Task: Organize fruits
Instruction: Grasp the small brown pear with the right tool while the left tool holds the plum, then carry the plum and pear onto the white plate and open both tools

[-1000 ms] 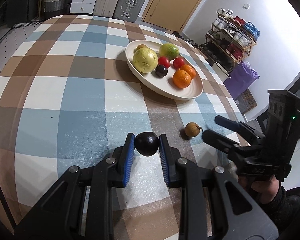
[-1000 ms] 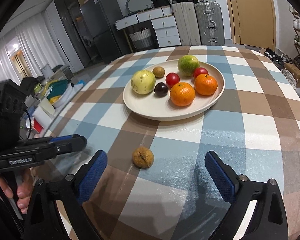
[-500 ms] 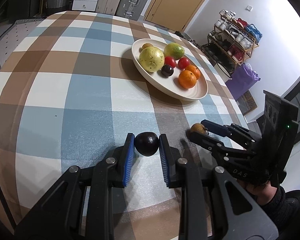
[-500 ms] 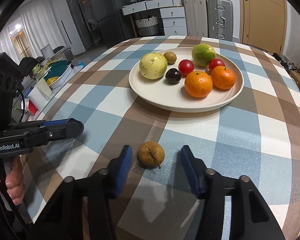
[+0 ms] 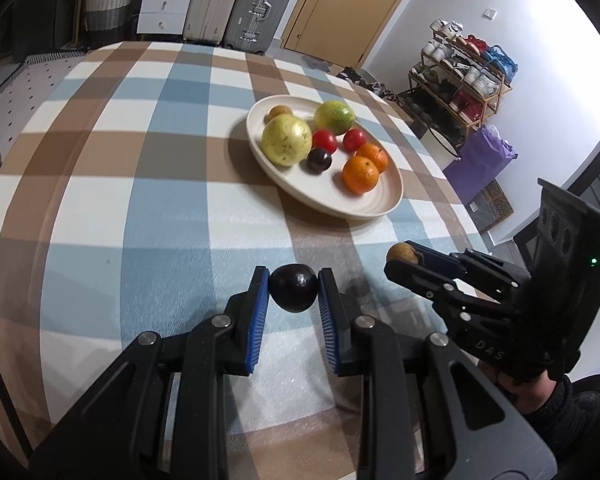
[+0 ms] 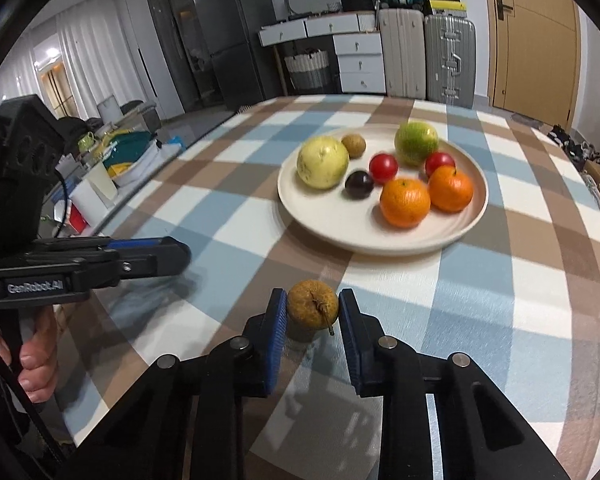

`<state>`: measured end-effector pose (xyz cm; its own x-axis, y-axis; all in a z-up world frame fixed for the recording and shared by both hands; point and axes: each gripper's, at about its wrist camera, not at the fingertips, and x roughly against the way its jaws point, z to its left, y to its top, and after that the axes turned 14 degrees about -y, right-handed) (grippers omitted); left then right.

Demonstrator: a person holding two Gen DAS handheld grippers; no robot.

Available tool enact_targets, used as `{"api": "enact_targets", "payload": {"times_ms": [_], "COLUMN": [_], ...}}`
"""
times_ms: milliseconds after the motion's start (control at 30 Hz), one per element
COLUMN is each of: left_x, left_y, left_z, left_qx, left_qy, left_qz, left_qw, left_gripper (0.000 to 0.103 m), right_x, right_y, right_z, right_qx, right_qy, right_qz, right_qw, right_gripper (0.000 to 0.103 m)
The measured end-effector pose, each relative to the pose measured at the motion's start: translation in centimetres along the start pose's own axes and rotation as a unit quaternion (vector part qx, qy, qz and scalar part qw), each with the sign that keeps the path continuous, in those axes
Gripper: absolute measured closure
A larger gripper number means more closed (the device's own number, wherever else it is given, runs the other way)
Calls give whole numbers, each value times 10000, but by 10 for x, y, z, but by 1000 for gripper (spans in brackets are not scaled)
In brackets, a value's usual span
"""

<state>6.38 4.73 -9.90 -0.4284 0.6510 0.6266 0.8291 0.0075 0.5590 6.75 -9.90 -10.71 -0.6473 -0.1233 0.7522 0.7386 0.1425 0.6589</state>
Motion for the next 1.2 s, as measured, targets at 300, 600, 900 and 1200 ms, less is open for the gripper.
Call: {"api": "enact_targets", "payload": {"times_ms": [300,600,900,1200], "left_x": [-9,-27,-63,-105], "left_y": [30,69,101,109], "left_z": [-21,-38,-43,-38], "left_qx": [-217,-380,-446,-460], "left_qy": [-70,-185,-258,-256], "left_qz": [22,79,241,560], "left_qw": [9997,9991,9984,9970], "left_gripper": [81,81,81,81], "right_x": [14,14,2,-29], "right_y": [23,51,86,101], "right_z": [-15,-38,-63,-79], "right_qx": [-323,-523,-635,-728], "right_qy": [256,341,377,444], "right_qz": [-201,-341,-459,-329], "right_qw": [9989,9975,9962,9958], "right_gripper": [76,76,76,76]}}
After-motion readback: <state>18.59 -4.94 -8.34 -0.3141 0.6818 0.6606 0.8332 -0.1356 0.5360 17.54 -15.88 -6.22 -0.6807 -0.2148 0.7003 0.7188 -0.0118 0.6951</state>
